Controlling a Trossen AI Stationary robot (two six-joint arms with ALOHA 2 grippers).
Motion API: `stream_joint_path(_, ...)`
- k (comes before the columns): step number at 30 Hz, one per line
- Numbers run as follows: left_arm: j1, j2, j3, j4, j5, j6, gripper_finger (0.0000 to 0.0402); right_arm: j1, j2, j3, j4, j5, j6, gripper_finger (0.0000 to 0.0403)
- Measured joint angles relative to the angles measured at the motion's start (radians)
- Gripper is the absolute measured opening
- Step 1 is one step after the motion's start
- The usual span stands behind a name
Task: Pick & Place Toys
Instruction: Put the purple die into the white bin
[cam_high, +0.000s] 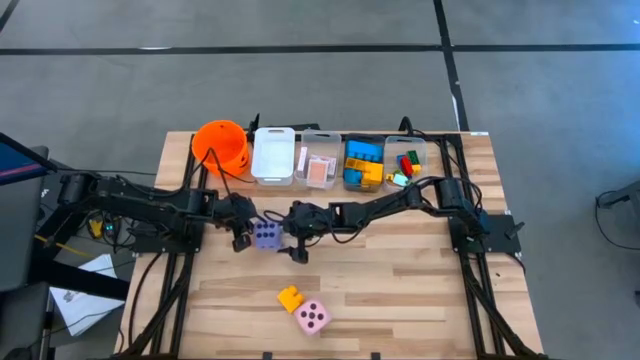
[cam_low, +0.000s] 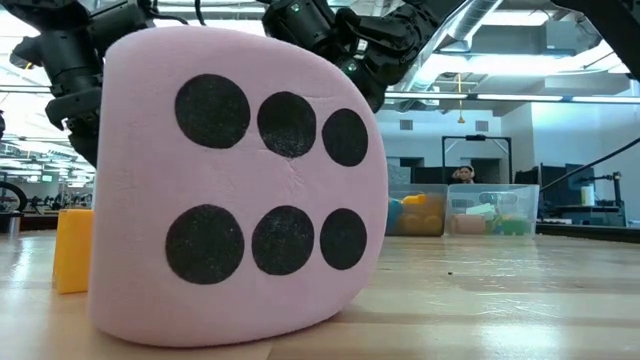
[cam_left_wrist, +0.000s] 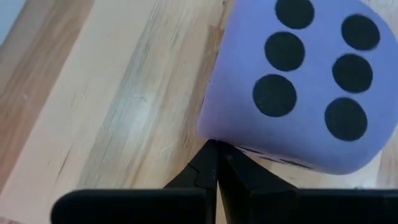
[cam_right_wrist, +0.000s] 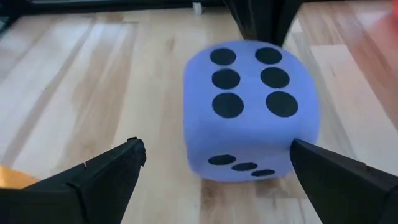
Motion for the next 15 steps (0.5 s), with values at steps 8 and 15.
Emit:
stream_joint_path(8, 0.000, 0.000, -0.018, -0.005, 0.002, -0.001, 0.0000, -0.009, 0.004, -0.002, -0.058, 0.068, 0.003, 0.0400)
stream_joint_path(15, 0.000, 0.000, -0.018, -0.007, 0.003, -0.001, 0.0000, -0.025, 0.005, -0.002, -0.054, 0.100, 0.011, 0.0400)
